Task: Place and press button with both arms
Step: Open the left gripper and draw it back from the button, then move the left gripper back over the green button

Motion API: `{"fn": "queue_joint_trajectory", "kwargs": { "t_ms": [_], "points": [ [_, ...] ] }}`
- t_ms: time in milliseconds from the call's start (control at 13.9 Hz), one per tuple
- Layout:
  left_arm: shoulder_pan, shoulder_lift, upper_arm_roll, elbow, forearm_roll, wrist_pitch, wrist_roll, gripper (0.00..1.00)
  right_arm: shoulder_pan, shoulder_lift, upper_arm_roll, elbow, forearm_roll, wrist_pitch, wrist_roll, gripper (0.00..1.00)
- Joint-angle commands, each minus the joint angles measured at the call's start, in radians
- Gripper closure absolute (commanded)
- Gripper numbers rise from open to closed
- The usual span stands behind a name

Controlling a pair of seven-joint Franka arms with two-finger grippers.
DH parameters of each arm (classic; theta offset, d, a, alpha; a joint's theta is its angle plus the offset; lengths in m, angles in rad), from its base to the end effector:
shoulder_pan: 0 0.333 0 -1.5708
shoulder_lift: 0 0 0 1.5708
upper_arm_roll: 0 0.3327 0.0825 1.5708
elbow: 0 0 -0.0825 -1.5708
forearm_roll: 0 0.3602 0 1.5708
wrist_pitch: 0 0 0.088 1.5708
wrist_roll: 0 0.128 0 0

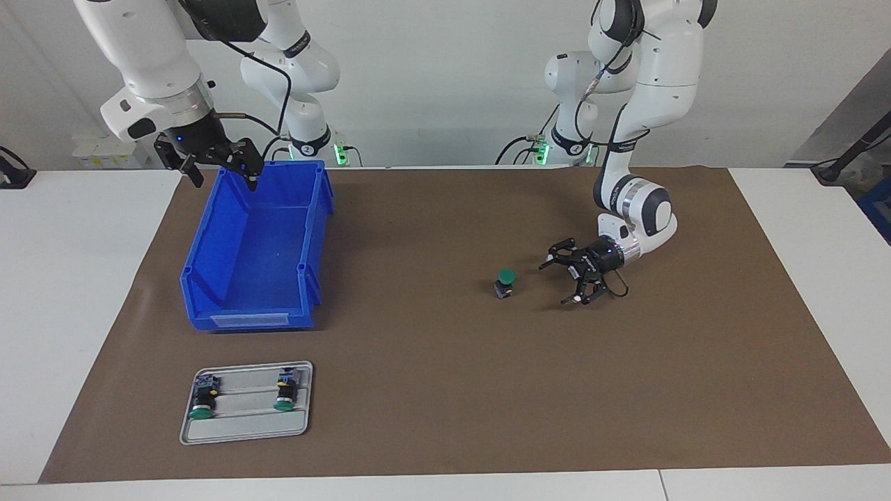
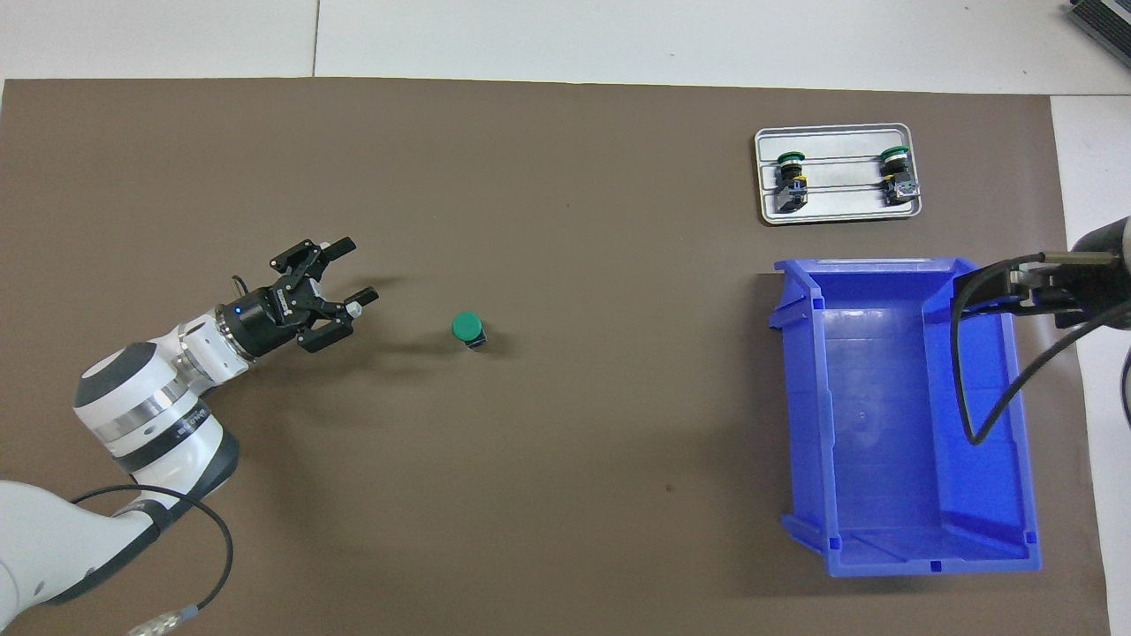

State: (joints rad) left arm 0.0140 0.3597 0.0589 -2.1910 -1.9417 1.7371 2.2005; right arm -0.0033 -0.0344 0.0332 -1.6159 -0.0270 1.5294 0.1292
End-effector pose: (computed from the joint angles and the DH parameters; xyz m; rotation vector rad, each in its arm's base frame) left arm 0.5631 -0.0645 0.2933 1.5746 -0.5894 1.2917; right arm 0.5132 0.0121 0.6146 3.1046 -0.1550 -0.0773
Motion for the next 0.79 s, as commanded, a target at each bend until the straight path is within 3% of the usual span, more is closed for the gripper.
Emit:
{"fn": "queue_joint_trajectory", "kwargs": {
  "t_ms": [0, 216, 432, 720],
  "points": [
    [0.035, -0.013, -0.002, 0.123, 0.053, 0.01, -0.25, 0.08, -0.006, -0.021, 0.004, -0.025, 0.012, 0.011, 0.006, 0.0],
    [0.076, -0.013, -0.005, 0.308, 0.226, 0.033, -0.598, 0.08, -0.004, -0.022, 0.004, -0.025, 0.012, 0.011, 0.006, 0.0],
    [0.098, -0.044, -0.004, 0.372, 0.348, 0.033, -0.793, 0.08, -0.004, -0.022, 0.004, -0.025, 0.013, 0.011, 0.006, 0.0],
    [0.078, -0.097, -0.019, 0.537, 0.744, 0.035, -1.178, 0.08, -0.006, -0.021, 0.004, -0.024, 0.013, 0.011, 0.006, 0.0]
  ]
}}
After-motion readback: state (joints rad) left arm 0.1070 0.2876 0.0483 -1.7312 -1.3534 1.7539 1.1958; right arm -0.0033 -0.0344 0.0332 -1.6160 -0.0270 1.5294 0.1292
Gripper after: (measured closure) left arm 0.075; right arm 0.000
